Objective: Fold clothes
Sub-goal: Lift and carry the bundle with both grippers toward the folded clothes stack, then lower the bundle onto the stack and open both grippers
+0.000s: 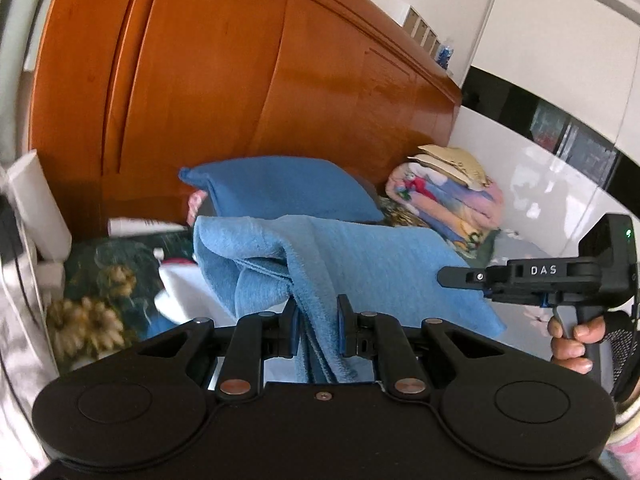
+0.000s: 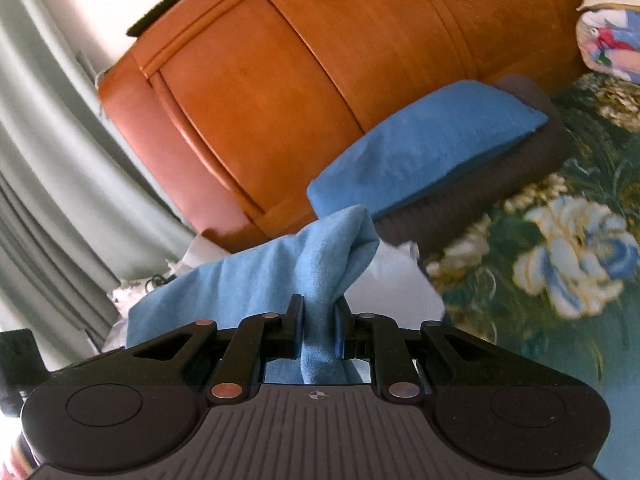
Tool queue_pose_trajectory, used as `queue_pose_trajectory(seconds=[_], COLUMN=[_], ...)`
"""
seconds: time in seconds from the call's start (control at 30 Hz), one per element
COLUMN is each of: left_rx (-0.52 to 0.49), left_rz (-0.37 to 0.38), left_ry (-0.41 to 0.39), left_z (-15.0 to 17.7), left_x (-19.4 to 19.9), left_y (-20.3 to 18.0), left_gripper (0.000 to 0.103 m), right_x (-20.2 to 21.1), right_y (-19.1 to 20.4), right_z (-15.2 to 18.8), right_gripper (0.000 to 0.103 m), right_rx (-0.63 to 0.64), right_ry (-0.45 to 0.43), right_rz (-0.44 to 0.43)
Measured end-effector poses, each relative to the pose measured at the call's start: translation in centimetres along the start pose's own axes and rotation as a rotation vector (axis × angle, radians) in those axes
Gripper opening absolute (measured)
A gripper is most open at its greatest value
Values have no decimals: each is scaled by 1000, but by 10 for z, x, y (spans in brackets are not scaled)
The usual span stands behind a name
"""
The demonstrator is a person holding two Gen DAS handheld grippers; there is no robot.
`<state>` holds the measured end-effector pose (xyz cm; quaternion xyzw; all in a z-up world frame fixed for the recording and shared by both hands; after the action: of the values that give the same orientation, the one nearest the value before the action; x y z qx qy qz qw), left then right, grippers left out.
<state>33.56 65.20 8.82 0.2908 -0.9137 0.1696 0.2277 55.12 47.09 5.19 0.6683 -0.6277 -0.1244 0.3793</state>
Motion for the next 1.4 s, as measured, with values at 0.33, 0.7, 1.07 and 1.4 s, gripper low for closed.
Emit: queue_pose_trajectory(seconds=[0.33, 0.7, 1.07, 1.4], left_rx=[24, 46, 7, 41], left_rz=[-69, -119, -166, -77], left_ry=[2, 60, 7, -50], left_z=[-9, 16, -3, -3], left_x=[-53, -82, -51, 14], left_y=[20, 41, 43, 21], left_gripper=[14, 19, 37, 40], right_x=[-54, -75, -55, 1], right_y=[-42, -76, -46, 0], right_z=[-18, 4, -9, 5], right_gripper=[13, 13, 23, 23], right_rx=[-26, -102, -17, 26], right_ry=[18, 46, 24, -35], right_rz=[0, 24, 80, 27])
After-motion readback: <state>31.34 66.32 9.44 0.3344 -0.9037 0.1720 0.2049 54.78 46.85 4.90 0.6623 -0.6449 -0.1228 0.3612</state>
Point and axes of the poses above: each gripper's, at about its wrist camera, not at the fingertips, and x roughly against the way its jaws point, y to its left, z to its underside, the point moved 5 cm from there along -x, roughly the way its jaws point, and after that the axes turned 15 degrees about -z, right-handed, at the moved point
